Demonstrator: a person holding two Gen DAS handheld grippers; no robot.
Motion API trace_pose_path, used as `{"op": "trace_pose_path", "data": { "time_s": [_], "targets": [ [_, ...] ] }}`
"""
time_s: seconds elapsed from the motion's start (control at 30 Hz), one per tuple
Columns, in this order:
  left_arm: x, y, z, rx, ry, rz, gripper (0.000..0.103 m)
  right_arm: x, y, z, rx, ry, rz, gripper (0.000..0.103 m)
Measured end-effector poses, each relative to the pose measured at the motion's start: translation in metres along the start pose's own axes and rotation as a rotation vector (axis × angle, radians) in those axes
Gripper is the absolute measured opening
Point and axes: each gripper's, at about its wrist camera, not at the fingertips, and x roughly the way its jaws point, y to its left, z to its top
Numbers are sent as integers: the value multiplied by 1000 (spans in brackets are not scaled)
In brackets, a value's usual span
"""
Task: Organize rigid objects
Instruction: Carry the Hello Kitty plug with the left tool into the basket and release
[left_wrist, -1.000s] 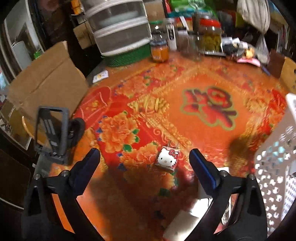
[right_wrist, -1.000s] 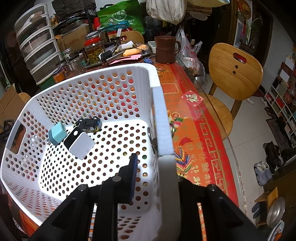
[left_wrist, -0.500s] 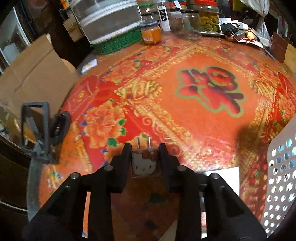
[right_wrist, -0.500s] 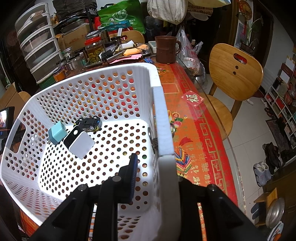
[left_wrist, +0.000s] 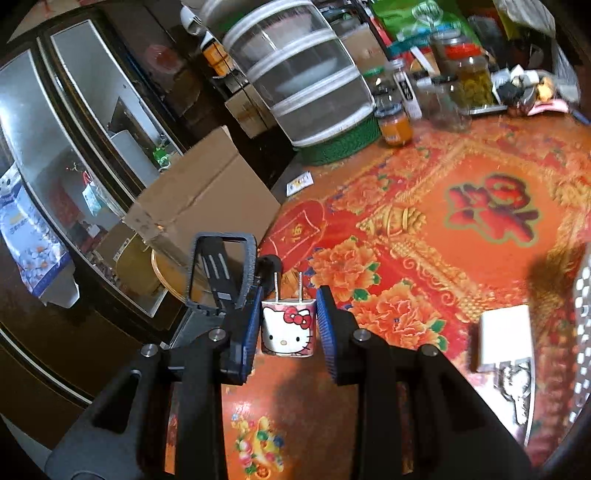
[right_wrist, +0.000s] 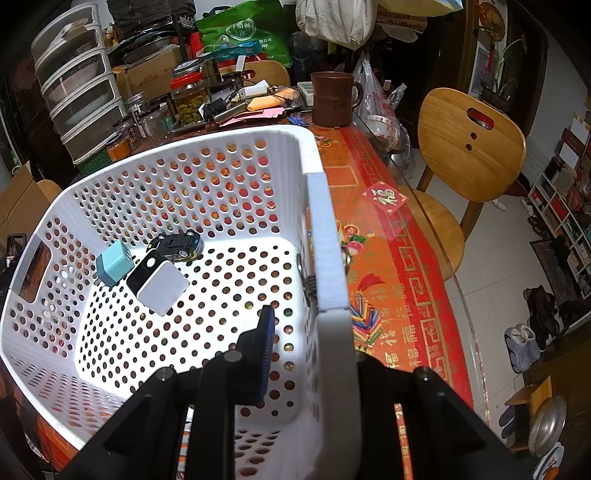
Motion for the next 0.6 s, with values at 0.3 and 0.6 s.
{"op": "trace_pose_path", "data": {
  "time_s": [0.3, 0.6],
  "targets": [
    [-65, 20, 9, -20, -100, -41, 28, 0, 0, 0, 2, 0, 0, 20],
    [-133, 12, 17, 0, -182, -109, 28, 0, 0, 0, 0, 0, 0, 20]
  ]
}}
